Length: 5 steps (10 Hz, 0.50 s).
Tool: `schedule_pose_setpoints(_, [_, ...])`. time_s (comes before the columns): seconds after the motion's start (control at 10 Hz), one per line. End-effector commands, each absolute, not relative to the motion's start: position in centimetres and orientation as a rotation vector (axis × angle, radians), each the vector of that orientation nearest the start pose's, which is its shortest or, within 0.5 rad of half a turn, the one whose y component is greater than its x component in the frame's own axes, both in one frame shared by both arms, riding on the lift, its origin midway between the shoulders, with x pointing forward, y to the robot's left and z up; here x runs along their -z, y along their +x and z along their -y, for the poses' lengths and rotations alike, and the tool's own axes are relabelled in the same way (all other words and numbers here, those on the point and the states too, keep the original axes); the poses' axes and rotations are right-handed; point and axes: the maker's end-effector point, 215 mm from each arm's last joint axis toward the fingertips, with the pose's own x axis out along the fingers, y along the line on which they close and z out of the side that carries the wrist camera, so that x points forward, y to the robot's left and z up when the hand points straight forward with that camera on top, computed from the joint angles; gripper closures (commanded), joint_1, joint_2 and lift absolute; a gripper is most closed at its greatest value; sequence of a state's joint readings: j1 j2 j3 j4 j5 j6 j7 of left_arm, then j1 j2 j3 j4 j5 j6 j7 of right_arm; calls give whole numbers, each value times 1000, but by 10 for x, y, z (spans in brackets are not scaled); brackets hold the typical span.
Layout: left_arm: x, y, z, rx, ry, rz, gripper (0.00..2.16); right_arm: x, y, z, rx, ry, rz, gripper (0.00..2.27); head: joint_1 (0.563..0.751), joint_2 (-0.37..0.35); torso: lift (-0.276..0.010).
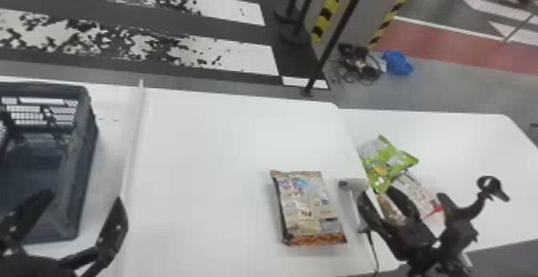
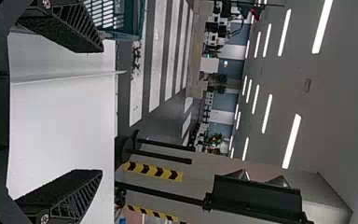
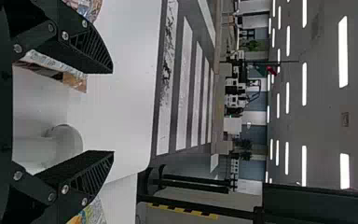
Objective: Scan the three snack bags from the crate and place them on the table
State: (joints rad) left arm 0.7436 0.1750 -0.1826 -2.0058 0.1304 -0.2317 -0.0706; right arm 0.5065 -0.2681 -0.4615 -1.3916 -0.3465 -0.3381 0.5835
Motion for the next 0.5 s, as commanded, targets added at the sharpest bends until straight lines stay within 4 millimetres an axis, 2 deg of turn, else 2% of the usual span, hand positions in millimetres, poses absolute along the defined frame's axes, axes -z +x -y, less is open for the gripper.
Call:
schedule_pose_setpoints(0.0, [395, 339, -136, 288, -111, -107, 70, 506, 345, 491, -83, -23, -292, 66, 695, -350, -37])
schedule_pose_setpoints(0.3, [395, 338, -141, 288, -106, -106, 70, 551, 350, 496, -100, 28, -428, 73, 695, -350, -37])
schedule_pose_setpoints(0.4, [396, 338, -141, 287, -106, -101, 70, 561, 351, 496, -107, 29, -461, 80, 695, -350, -37])
